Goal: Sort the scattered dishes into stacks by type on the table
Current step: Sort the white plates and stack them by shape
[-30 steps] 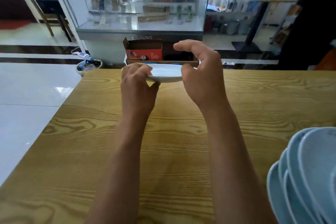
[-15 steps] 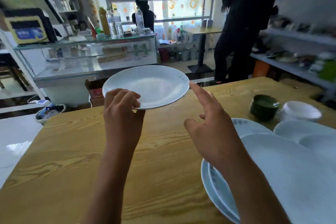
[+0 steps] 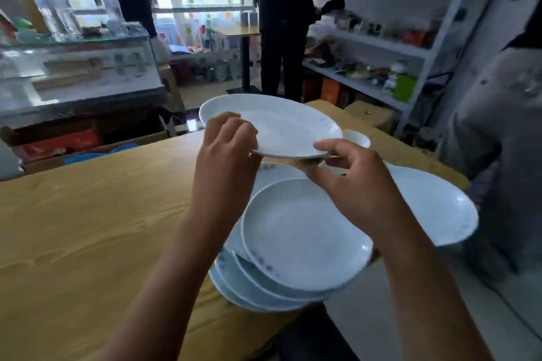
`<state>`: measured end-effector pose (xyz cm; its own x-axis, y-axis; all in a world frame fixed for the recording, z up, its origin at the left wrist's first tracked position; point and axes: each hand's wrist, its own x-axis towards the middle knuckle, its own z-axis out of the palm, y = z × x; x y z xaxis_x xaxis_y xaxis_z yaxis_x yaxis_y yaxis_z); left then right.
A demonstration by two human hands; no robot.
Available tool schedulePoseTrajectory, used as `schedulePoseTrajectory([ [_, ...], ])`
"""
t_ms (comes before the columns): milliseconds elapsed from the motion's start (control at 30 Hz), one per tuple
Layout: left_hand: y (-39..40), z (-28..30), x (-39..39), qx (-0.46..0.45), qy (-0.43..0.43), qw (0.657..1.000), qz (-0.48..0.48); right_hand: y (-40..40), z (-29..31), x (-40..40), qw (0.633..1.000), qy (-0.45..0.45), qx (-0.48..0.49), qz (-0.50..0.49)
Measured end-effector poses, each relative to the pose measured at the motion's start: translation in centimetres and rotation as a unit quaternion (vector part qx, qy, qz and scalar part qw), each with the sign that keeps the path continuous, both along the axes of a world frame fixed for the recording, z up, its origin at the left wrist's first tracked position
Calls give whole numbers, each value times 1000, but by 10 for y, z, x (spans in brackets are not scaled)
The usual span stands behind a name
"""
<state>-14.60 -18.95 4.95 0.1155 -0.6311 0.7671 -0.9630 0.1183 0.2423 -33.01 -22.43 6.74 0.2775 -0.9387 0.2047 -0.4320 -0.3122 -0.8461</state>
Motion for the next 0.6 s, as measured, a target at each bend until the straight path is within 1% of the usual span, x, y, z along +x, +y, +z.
schedulePoseTrajectory([
  [67, -8, -3, -24, 8, -11, 1000, -24, -6, -3, -26, 999, -7, 28, -15],
  [133, -16, -5, -42, 16, -26, 998, -48, -12, -6, -48, 998, -36, 54, -23],
  [167, -20, -7, -50, 20, -34, 998, -56, -15, -6, -58, 995, -72, 66, -27],
  [200, -23, -8, -58, 25, -39, 997, -67, -17, -6, -68, 988, -129, 83, -29],
  [267, -29, -8, -72, 32, -48, 994, -95, -21, -6, -81, 955, -262, 130, -42],
  [300, -31, -7, -79, 37, -53, 992, -109, -24, -5, -88, 942, -300, 135, -62],
  [433, -40, 0, -102, 84, -91, 977, -173, -40, -13, -107, 926, -321, 124, -157],
  [533, -43, 0, -113, 159, -96, 961, -206, -53, -18, -128, 909, -333, 137, -209],
  [600, -41, -3, -117, 210, -88, 953, -202, -62, -23, -143, 910, -317, 135, -230],
])
